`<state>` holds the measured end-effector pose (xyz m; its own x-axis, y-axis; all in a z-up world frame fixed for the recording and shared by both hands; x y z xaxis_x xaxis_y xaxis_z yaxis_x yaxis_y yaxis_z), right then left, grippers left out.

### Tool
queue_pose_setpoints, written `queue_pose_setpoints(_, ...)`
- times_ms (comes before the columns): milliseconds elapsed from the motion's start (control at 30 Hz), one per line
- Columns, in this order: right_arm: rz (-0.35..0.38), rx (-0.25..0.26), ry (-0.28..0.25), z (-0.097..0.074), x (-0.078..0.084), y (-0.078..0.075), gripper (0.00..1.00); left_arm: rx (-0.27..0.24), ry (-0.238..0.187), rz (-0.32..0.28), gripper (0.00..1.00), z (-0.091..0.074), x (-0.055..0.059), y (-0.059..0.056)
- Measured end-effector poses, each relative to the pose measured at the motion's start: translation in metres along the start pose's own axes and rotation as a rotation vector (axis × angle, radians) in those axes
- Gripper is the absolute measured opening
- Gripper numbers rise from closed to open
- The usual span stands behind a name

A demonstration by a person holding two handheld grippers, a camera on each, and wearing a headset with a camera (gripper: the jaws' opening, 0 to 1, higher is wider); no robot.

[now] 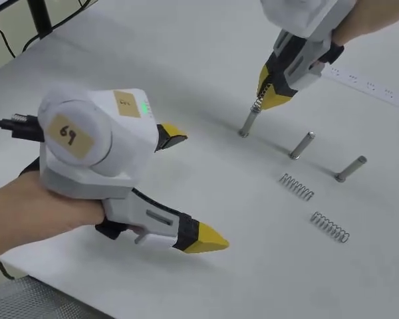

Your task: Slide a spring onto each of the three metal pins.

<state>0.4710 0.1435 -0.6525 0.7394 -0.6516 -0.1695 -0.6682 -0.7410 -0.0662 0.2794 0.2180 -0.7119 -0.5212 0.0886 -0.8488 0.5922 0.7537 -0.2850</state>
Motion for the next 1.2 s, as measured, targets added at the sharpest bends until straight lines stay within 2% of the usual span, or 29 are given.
queue_pose_setpoints(400, -0.013, -0.029, 0.022, 0.018, -0.001, 0.000, 0.08, 0.004, 0.006, -0.003, 0.89, 0.000, 0.002, 0.001)
queue_pose_setpoints(567, -0.004, -0.045, 0.025, 0.028, 0.002, -0.009, 0.08, 0.003, 0.007, -0.006, 0.89, 0.000, 0.002, 0.002)
queue_pose_setpoints(700, -0.007, -0.055, 0.028, 0.035, 0.003, -0.008, 0.08, 0.001, 0.009, -0.010, 0.89, -0.001, 0.003, 0.003)
queue_pose_setpoints(767, 0.000, -0.059, 0.028, 0.044, 0.004, -0.009, 0.08, 0.000, 0.009, -0.011, 0.89, -0.001, 0.003, 0.003)
queue_pose_setpoints(1200, 0.004, -0.071, 0.032, 0.052, 0.005, -0.006, 0.08, 0.008, 0.014, -0.015, 0.88, 0.000, 0.005, 0.003)
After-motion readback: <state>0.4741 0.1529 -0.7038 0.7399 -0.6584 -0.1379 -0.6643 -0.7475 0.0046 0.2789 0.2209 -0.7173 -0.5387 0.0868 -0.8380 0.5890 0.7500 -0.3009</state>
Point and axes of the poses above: the centre of the closed fingertips' face, and the gripper's own axes: z roughly forward along the fingers, y roughly to its left, x roughly out of its underside, the point moved 9 cm from there along -z, roughly backward along the fingers, and after that the axes turned 14 degrees about -z, right-handed, at the moved point
